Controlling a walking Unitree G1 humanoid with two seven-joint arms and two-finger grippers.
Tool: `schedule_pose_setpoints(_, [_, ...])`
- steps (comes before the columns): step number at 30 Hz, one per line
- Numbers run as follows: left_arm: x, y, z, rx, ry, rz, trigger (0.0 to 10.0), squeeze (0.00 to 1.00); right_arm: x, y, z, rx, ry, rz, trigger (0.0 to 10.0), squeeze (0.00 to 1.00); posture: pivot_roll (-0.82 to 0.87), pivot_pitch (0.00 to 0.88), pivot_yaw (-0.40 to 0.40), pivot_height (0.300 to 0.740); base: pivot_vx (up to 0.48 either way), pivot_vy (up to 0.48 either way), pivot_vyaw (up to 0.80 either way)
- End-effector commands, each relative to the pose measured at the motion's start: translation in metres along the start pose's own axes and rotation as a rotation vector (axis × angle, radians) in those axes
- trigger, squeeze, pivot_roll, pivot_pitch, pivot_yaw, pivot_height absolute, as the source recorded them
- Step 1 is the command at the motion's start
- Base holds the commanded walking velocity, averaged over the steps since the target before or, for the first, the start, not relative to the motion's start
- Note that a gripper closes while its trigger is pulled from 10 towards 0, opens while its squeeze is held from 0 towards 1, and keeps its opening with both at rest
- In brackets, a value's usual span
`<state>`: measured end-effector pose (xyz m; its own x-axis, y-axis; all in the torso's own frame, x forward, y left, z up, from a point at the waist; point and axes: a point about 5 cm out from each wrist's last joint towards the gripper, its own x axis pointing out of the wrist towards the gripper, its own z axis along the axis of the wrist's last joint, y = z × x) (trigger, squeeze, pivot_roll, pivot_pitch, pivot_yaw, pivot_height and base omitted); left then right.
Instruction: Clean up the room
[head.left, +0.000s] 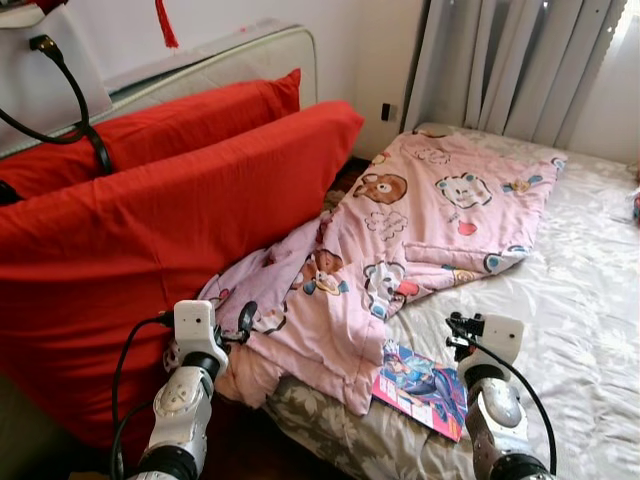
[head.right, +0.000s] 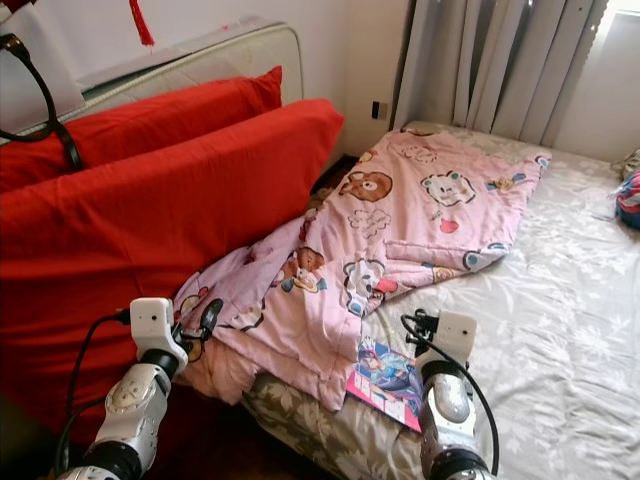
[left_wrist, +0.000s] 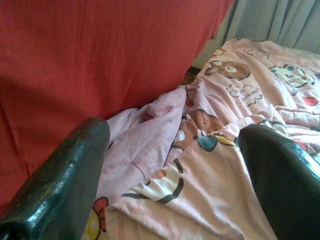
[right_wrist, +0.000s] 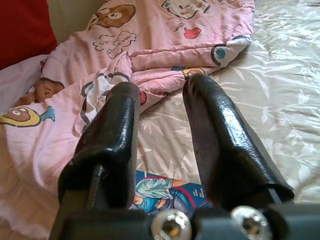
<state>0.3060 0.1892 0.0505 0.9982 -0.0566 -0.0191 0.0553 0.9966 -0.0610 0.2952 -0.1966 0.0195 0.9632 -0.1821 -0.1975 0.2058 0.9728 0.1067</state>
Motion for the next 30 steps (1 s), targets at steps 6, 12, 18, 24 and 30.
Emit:
schedule_pose_setpoints(6, [-0.014,0.007,-0.002,0.015,-0.018,0.017,10.0,0.00,-0.003,0.005,0.002,-0.012,-0.043,0.026,10.0,0.00,-0.06,0.021,-0.016,0.671,0.000,0.000,0.00])
schedule_pose_setpoints(12, [-0.031,0.009,-0.012,0.019,0.000,0.034,10.0,0.00,-0.011,0.004,0.000,-0.004,-0.088,0.034,10.0,0.00,-0.06,0.025,-0.025,0.671,0.000,0.000,0.00])
schedule_pose_setpoints(18, [-0.032,0.008,-0.013,0.023,0.014,0.024,10.0,0.00,-0.015,0.007,0.001,-0.042,-0.105,0.078,10.0,0.00,-0.07,0.038,-0.031,0.671,0.000,0.000,0.00])
schedule_pose_setpoints(24, [-0.030,0.004,-0.008,0.041,0.004,-0.014,10.0,0.00,-0.016,0.005,-0.001,-0.082,-0.077,0.104,10.0,0.00,-0.08,0.076,-0.043,0.652,0.000,0.000,0.00])
schedule_pose_setpoints(30, [-0.030,0.007,-0.003,0.034,-0.013,0.007,10.0,0.00,-0.018,0.007,0.003,-0.051,-0.108,0.090,10.0,0.00,-0.08,0.099,-0.045,0.647,0.000,0.000,0.00])
